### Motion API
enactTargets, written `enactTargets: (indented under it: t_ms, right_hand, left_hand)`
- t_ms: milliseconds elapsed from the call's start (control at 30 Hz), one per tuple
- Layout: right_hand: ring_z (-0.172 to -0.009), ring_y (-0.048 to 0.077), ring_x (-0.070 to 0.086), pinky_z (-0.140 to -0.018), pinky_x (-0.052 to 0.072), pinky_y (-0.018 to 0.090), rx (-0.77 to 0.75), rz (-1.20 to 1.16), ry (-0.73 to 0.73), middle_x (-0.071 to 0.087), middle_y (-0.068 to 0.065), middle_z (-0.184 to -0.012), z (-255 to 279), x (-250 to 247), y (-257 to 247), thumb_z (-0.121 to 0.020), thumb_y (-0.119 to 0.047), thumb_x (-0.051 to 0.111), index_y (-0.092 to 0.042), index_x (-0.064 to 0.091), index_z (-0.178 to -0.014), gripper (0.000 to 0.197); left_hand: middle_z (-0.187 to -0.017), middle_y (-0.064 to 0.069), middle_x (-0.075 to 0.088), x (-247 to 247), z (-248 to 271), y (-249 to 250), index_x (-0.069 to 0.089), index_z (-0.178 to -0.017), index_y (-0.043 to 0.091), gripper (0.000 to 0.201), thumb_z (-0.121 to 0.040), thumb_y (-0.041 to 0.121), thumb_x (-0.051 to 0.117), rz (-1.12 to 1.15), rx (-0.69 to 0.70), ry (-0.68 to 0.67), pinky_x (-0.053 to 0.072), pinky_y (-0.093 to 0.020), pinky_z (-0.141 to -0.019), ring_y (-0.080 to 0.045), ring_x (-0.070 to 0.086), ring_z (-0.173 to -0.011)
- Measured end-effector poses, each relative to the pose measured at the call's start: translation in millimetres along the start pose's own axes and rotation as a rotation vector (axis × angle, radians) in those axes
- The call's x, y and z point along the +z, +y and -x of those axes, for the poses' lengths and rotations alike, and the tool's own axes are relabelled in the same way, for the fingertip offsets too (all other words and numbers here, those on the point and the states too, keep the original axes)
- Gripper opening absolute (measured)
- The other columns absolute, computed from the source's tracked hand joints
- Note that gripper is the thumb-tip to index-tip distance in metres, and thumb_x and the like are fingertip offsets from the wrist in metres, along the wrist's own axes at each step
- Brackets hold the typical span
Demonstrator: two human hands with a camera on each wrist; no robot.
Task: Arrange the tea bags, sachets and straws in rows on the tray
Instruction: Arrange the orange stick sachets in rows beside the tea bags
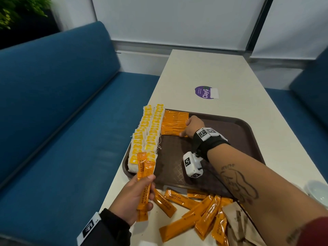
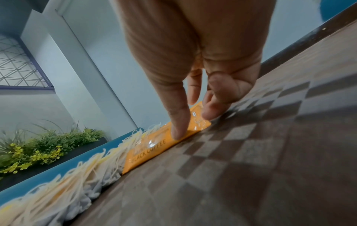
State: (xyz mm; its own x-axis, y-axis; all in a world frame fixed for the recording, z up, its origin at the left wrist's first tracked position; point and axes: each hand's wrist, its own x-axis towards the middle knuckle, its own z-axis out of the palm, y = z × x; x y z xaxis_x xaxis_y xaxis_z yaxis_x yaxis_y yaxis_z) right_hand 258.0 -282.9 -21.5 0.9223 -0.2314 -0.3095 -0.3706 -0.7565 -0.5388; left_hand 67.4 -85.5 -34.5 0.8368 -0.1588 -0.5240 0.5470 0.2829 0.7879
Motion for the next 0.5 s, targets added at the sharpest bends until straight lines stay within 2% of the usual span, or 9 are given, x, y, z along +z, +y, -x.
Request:
enactTargets:
  t_ms: [200,333,400,500]
  right_hand:
    - [-0.114,0.028,0.054,-0.093,0.047,0.036,0.003,-0.040,0.013,0.055,0.012,-0.123,4.8,-0.3,2.4,-0.070,-0.016,0.082,-0.006,0.046,-0.122,0.064]
    - [-0.109,0.023,0.054,-0.080,0.043,0.028,-0.114,-0.103,0.030,0.056,0.008,-0.117,24.9,-6.3,4.3,-0.074,-0.018,0.079,-0.008,0.050,-0.114,0.050]
    - [-0.096,0.018,0.057,-0.071,0.043,0.023,-0.211,-0.197,-0.055,0.058,0.003,-0.102,49.9,-9.6,1.7,-0.076,-0.020,0.078,-0.011,0.056,-0.102,0.035]
    - [-0.072,0.009,0.056,-0.056,0.040,0.018,-0.336,-0.225,-0.375,0.061,-0.003,-0.083,98.1,-12.7,-1.9,-0.081,-0.027,0.073,-0.017,0.062,-0.090,0.017]
  left_hand:
    - [-0.062,-0.005,0.055,1.6,0.4,-2.3,0.056,-0.096,0.006,0.019,-0.089,0.024,0.054,0.012,0.016,-0.003,0.046,-0.025,-0.043,-0.014,0.052,-0.049]
    - [-0.061,-0.004,0.055,2.5,1.0,2.3,0.056,-0.094,0.007,0.032,-0.078,0.035,0.058,0.005,0.034,-0.021,0.046,-0.024,-0.042,-0.014,0.052,-0.049]
    - [-0.060,-0.004,0.054,4.1,1.5,5.6,0.055,-0.088,0.008,0.036,-0.072,0.040,0.059,-0.014,0.050,-0.039,0.043,-0.022,-0.039,-0.013,0.051,-0.048]
    - [-0.060,-0.005,0.053,10.4,3.1,8.5,0.052,-0.084,0.010,0.037,-0.071,0.044,0.057,-0.006,0.067,-0.058,0.040,-0.020,-0.036,-0.012,0.050,-0.045]
